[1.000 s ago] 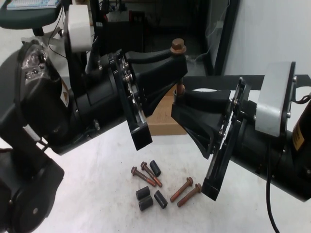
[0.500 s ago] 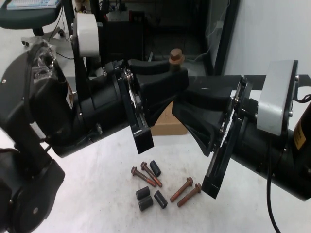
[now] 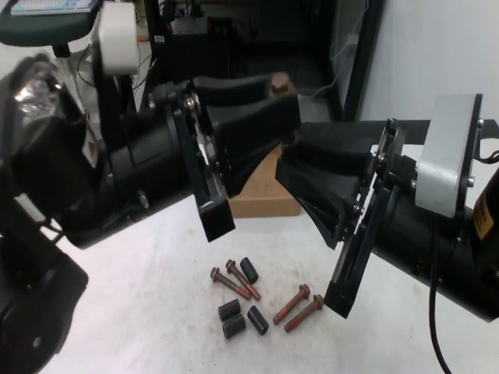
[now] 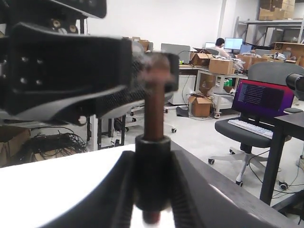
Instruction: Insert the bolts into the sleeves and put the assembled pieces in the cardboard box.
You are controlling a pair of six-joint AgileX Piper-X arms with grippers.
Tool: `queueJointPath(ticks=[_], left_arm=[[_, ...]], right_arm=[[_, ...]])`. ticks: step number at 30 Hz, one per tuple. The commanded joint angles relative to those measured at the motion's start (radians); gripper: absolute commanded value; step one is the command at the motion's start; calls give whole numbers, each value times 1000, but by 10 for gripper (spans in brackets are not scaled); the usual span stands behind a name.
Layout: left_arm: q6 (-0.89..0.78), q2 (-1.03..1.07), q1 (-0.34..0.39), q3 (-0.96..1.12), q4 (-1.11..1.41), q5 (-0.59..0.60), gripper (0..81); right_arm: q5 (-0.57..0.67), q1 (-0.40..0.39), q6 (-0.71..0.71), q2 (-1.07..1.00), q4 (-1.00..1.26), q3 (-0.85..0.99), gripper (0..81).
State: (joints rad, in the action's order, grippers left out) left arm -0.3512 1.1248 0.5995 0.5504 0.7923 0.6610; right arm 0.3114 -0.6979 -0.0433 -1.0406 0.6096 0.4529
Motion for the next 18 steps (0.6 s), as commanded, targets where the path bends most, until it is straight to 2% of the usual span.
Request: queueJointPath(ticks=[1, 8, 11, 14, 18], left_arm=[[-2, -21, 0, 8, 7, 14, 348], [0, -21, 0, 8, -128, 60, 348], [0, -21, 0, 8, -71, 34, 348], [0, -21, 0, 8, 109, -69, 348], [0, -26, -2, 8, 340, -324, 348]], right_arm=[[1, 3, -1, 7, 17, 11, 8], [1, 3, -1, 7, 17, 11, 8], [1, 3, -1, 7, 17, 11, 8], [-17, 12, 4, 7, -8, 11, 8], [-80, 72, 63, 7, -98, 11, 8]])
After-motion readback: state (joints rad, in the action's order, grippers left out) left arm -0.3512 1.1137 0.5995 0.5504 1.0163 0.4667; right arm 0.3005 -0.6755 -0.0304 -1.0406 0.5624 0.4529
